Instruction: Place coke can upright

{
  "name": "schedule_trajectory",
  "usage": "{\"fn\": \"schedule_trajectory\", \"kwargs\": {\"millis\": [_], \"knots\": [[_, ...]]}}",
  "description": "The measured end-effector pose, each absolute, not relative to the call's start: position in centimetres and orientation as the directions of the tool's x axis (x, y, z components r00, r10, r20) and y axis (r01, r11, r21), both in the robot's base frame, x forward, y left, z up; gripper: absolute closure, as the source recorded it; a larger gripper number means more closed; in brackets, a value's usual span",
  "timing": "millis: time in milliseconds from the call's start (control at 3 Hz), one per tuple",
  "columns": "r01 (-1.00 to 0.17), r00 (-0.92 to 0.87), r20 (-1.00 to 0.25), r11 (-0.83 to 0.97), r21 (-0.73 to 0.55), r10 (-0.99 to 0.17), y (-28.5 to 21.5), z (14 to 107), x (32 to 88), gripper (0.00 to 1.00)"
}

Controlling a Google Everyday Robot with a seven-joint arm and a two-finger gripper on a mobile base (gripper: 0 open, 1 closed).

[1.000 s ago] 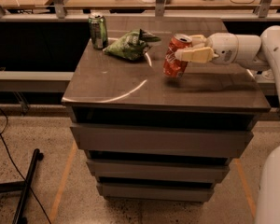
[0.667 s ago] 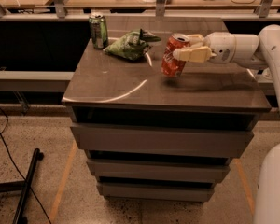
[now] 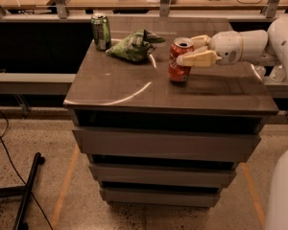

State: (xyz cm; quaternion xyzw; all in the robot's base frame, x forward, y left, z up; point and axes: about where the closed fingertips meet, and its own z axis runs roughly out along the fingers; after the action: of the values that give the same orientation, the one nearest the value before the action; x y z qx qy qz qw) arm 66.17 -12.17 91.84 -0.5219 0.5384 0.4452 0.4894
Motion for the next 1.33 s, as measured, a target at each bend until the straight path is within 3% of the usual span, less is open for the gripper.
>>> {"fn": "schedule_trajectory", "kwargs": {"millis": [333, 1000, 1333], "knots": [[-0.998, 0.026, -0.991, 0.056, -0.033, -0.128, -11.8, 91.7, 66.3, 0.0], [-0.997, 0.028, -0.993, 0.066, -0.036, -0.113, -13.0, 92.0, 66.4, 0.0], [-0.993, 0.05, -0.992, 0.103, -0.062, -0.116, -16.8, 93.8, 66.2, 0.0]]}}
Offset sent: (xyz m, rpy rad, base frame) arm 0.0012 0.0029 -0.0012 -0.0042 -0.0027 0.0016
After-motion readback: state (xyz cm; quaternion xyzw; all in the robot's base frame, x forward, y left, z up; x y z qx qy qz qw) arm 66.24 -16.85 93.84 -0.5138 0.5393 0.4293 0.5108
